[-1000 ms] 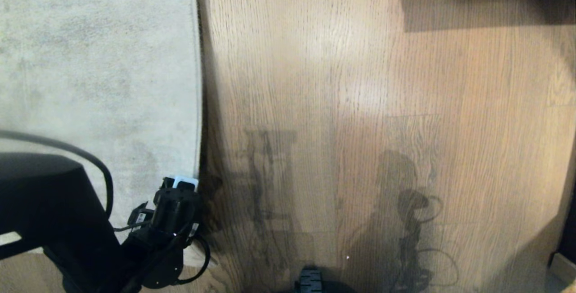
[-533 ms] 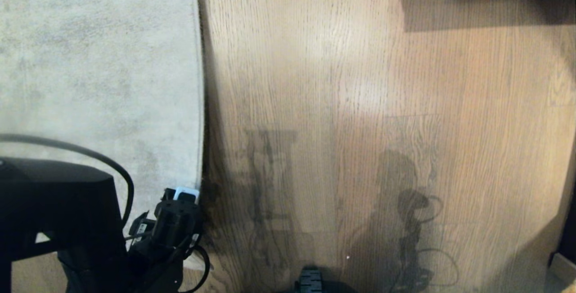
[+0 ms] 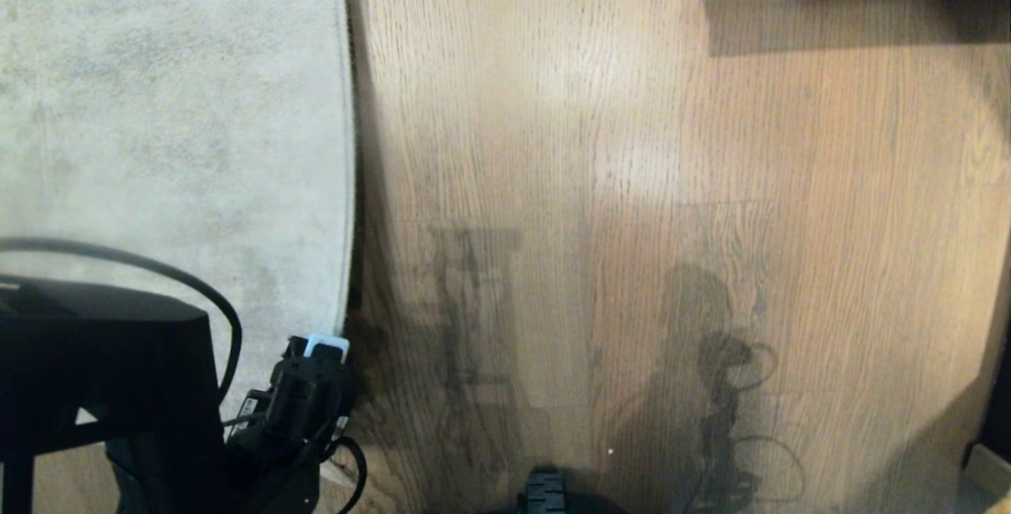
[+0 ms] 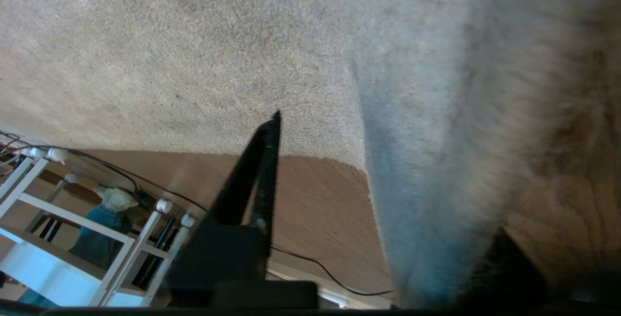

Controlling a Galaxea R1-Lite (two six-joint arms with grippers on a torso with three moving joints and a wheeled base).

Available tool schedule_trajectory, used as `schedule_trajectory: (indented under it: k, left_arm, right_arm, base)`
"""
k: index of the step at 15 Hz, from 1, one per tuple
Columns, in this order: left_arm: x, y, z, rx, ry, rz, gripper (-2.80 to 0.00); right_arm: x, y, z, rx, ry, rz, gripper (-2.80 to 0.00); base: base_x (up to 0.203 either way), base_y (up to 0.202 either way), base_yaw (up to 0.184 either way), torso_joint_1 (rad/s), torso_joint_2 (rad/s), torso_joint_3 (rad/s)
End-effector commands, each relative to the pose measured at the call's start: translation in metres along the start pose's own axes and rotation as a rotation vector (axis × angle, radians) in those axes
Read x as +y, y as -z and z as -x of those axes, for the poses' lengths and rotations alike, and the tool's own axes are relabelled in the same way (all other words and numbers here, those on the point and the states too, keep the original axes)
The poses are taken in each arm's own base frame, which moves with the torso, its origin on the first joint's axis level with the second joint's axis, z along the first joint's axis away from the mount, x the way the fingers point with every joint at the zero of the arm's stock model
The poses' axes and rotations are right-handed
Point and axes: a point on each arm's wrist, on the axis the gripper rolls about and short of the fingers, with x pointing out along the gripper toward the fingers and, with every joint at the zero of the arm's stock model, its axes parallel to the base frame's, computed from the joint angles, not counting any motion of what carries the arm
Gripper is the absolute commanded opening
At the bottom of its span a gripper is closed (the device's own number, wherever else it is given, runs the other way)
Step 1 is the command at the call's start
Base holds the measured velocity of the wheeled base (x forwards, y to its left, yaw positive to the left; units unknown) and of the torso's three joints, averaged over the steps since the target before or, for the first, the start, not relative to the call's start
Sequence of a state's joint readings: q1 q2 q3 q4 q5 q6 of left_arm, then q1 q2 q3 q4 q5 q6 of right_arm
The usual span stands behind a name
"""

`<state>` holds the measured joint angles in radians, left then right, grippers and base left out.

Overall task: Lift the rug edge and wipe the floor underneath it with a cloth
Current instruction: Lift up the carpet

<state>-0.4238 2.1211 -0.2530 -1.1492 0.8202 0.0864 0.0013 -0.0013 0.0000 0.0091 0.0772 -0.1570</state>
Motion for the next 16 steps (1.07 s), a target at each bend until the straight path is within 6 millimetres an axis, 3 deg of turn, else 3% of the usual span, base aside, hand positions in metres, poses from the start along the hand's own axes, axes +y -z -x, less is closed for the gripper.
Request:
schedule_trajectory:
  k: [1,10,16]
  left_arm:
    - [0.000,0.000,-0.001,-0.002,-0.006,0.003,-2.80]
    - [0.006,-0.006,0.004,-0.027,-0.009,0.029,-2.80]
    - [0.025,-0.006,0.019,-0.046,-0.027,0.053,-2.80]
  right_arm:
    - [0.000,0.000,0.000,0.001,-0.001,0.001,-2.80]
    - [0.000,0.000,0.000,0.001,-0.001,0.001,-2.80]
    - [0.000,0.000,0.000,0.001,-0.001,0.002,-2.80]
  base:
    - [0.000,0.000,0.000,0.000,0.00,0.000]
    - [0.000,0.000,0.000,0.000,0.00,0.000]
    - [0.000,0.000,0.000,0.000,0.00,0.000]
